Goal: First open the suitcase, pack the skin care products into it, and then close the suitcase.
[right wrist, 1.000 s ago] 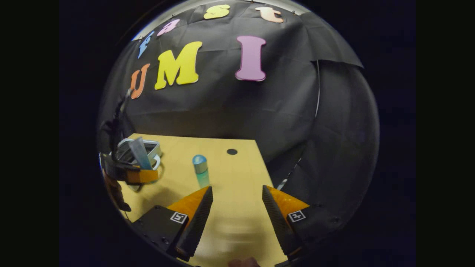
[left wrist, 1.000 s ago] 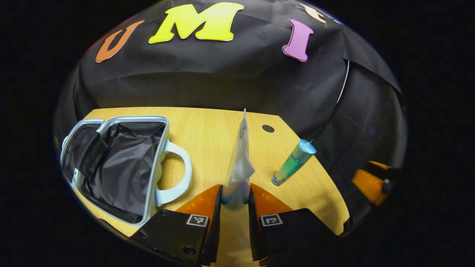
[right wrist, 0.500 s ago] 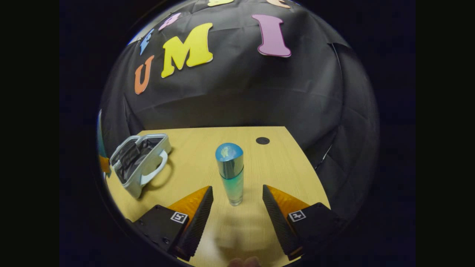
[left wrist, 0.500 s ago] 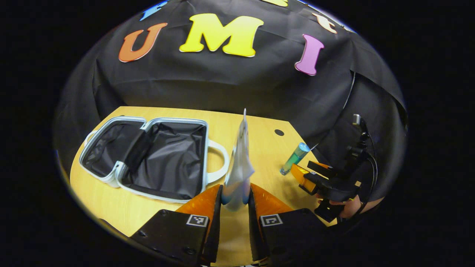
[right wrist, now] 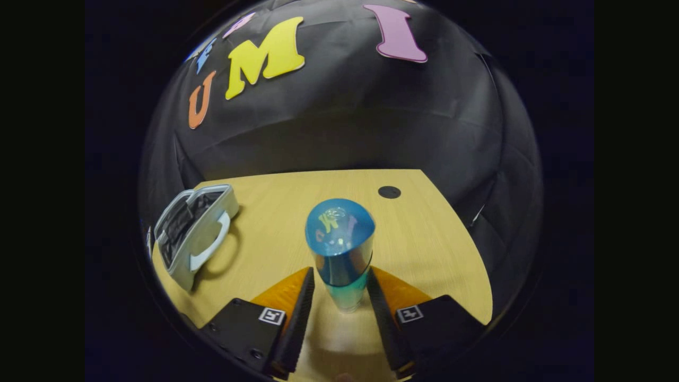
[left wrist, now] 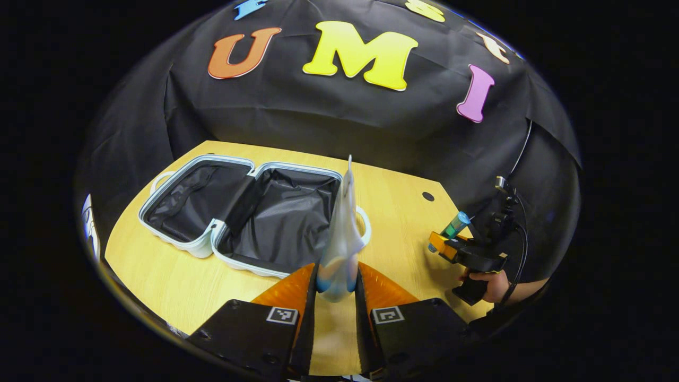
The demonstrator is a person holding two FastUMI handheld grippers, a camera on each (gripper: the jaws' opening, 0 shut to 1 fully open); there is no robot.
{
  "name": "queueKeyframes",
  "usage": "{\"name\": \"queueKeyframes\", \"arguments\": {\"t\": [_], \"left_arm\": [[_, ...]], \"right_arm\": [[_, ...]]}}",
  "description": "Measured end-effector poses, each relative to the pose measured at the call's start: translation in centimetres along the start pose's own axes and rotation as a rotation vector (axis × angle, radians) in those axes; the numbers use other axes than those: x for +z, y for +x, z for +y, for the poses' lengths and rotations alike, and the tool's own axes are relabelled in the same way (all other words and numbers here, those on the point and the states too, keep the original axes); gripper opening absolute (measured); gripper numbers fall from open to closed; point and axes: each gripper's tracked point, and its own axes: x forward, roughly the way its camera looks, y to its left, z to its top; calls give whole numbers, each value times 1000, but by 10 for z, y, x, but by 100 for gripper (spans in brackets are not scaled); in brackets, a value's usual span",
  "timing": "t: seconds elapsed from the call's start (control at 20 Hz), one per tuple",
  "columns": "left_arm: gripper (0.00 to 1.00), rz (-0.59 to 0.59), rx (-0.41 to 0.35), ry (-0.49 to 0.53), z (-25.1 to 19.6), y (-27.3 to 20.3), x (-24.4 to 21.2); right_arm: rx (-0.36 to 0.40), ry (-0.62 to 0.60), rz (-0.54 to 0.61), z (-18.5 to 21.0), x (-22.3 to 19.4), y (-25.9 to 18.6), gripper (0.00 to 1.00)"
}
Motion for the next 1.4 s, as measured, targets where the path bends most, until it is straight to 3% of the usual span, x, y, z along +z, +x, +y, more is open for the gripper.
{"name": "queueKeyframes", "arguments": {"t": [0.05,0.15,0.4,0.65,0.85,1.2,1.4], "left_arm": [[36,3,1,0,5,-1,3],[36,6,-4,4,19,2,12],[37,79,-70,-42,43,23,29],[37,354,-140,-40,83,69,17],[36,557,-171,53,114,111,17],[37,911,-183,78,134,159,-29],[37,1008,-169,99,137,165,-37]], "right_arm": [[-8,-2,6,-1,-1,1,49],[-18,-9,13,-2,0,3,39],[21,-13,58,10,10,-20,36],[146,67,81,35,34,-88,32],[188,122,94,43,44,-135,34],[157,233,94,37,43,-189,34],[122,258,86,32,38,-205,34]]}}
